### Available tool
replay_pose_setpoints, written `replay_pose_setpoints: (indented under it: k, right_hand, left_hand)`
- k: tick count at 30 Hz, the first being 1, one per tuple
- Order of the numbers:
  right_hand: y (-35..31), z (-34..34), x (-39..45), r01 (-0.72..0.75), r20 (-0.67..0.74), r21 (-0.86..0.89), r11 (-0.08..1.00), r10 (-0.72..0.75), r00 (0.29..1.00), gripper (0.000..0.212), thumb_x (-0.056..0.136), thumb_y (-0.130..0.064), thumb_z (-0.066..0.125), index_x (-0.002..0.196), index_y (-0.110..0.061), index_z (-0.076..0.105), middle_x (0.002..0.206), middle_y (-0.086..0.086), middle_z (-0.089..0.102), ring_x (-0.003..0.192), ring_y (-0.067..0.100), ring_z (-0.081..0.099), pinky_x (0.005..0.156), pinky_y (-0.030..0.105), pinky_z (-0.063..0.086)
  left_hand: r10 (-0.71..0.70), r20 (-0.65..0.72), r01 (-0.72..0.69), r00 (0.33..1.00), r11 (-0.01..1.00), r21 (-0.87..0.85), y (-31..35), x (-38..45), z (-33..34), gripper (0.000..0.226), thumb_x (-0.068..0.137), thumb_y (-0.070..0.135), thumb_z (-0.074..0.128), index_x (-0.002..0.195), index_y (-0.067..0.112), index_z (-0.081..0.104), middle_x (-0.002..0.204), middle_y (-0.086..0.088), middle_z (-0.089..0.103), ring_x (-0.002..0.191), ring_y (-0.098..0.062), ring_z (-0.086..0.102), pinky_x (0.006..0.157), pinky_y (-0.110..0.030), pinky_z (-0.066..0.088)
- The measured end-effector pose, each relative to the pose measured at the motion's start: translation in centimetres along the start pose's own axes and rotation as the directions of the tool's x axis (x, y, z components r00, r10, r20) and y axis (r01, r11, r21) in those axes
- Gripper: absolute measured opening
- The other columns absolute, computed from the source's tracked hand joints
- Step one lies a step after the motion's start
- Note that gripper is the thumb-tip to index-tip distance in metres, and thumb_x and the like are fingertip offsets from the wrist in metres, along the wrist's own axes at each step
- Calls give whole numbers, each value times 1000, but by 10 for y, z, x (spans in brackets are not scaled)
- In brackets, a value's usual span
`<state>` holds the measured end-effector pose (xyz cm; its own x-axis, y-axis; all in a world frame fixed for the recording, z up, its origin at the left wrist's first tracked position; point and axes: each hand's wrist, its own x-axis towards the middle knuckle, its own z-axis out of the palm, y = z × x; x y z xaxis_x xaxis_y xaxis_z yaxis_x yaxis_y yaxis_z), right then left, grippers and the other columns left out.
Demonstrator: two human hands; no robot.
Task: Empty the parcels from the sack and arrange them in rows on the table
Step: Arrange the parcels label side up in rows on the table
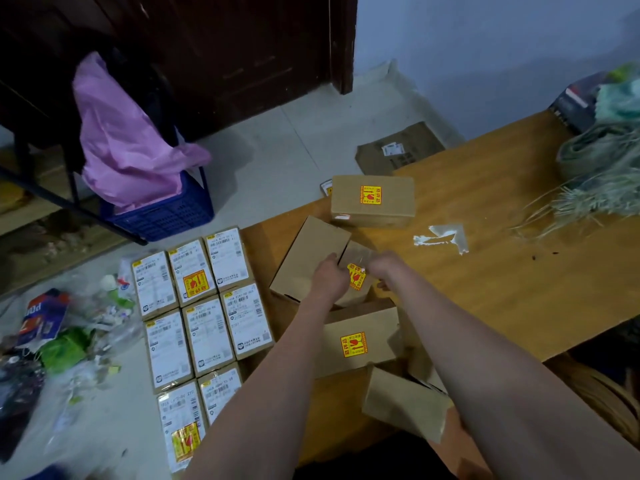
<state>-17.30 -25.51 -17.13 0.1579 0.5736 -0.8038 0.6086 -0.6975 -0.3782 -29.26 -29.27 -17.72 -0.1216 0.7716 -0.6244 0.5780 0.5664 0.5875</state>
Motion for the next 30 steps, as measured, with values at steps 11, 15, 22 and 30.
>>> replay_pose_setpoints:
  k: [11,15,22,30]
  right_hand:
    - [-6,-3,5,-25,-21,187,982,30,999,20,90,-12,55,109,-5,59,106,14,64,94,32,62,76,38,51]
    - [-10,-9,0,-8,-129,347,938,57,990,33,93,-22,49,117,-1,60,110,17,67,102,36,64,88,42,54]
    - [-26,-15,-31,99,-320,530,842,90,943,63,101,-49,21,124,-2,58,121,19,62,114,40,56,98,51,47]
    - [-20,7,-57,162,-247,719,676,30,969,45,79,-52,44,104,-16,57,114,9,64,102,35,59,93,50,52]
  left_hand:
    - [14,-28,-17,999,995,-101,19,0,0,35,95,12,48,128,1,55,124,-21,60,113,-39,57,93,-43,50]
    - [17,-3,-17,1000,984,-180,19,1,0,36,94,22,46,126,11,59,124,-16,57,109,-36,57,95,-45,50]
    - [-5,-83,-33,997,892,-450,26,-19,-14,46,94,44,36,128,23,58,128,-7,60,118,-28,55,104,-49,44]
    - [-71,-118,-34,991,702,-712,7,-57,-46,19,102,33,42,94,25,56,100,-1,62,97,-18,58,98,-41,47]
